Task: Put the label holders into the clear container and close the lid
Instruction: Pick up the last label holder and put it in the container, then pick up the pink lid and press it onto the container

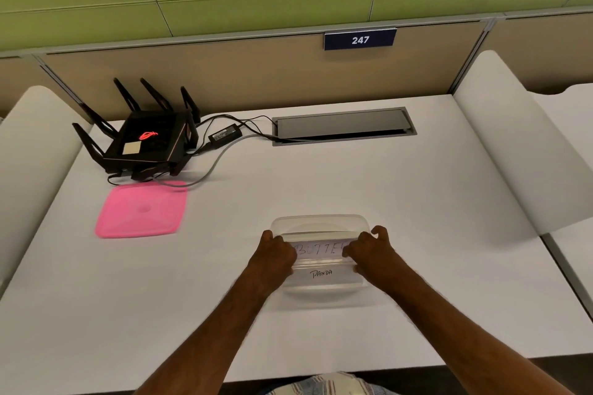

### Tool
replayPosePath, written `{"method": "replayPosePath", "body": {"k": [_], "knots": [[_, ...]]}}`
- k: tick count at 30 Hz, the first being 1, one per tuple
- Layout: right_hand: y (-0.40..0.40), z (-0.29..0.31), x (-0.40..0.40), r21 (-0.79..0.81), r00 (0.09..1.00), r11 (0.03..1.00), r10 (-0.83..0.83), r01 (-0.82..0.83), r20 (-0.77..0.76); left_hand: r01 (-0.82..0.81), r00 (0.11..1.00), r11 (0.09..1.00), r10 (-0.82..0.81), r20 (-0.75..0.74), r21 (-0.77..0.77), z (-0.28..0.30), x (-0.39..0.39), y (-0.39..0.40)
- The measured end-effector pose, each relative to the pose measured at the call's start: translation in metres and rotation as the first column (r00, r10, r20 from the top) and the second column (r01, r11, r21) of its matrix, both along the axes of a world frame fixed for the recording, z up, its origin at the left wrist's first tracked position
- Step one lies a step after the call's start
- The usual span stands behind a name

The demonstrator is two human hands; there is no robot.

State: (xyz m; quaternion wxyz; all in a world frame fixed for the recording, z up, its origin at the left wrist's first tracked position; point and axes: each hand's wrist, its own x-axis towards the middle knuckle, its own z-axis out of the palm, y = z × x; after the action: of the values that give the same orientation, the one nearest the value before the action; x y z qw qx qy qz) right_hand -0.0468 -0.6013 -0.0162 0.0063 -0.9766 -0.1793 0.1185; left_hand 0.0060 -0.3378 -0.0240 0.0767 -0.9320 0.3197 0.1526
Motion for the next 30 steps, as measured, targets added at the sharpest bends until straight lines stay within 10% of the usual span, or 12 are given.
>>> {"method": "replayPosePath", "body": {"k": [10, 30], "knots": [[0.034, 0.019, 0.025, 0.315, 0.972, 0.931, -0.219, 0.182, 0.086, -0.181, 0.931, 0.771, 0.335, 0.146, -0.611, 0.024, -0.003, 0.033], [0.172, -0.008, 0.109, 0.300, 0.997, 0.951, -0.081, 0.082, -0.016, -0.677, 0.731, 0.704, 0.677, -0.085, -0.216, -0.025, 0.035, 0.193]]}}
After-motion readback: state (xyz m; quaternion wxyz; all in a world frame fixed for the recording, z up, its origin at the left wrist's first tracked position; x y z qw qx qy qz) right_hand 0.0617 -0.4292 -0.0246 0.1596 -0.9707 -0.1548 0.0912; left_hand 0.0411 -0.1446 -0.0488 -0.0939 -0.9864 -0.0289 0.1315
